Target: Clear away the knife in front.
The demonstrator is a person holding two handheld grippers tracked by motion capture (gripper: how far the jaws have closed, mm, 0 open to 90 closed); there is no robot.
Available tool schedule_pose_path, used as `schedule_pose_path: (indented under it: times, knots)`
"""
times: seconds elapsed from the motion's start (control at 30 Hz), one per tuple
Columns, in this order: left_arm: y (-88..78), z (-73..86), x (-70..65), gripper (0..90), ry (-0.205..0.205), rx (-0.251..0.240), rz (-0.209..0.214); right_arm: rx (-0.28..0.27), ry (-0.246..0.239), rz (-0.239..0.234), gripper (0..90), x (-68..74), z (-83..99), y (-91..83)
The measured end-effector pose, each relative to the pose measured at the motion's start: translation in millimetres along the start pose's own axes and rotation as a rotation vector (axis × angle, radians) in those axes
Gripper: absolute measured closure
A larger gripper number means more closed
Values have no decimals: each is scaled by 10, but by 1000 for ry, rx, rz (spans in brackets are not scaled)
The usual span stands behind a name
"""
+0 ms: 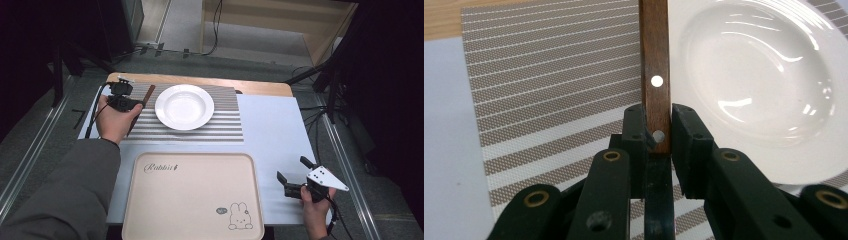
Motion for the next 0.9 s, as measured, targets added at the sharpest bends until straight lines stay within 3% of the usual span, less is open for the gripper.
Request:
schedule_pose_path:
  times: [0.3,0.9]
  knots:
    - [-146,95,-149,767,40,-15,24,-1,0,-2,0,2,0,-1]
    - [-421,425,-317,768,57,-40,93,-4,0,-3,0,4,-3,-5]
Point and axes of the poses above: each handheld gripper's, and its own axes: y roughly forward along the jaws, z roughly out of its underside, x roughly to its left, the point moved 8 cm from there along y, roughly forward along the jaws, and after that the axes turned 10 degrees about -z, right-handed, at the moved point
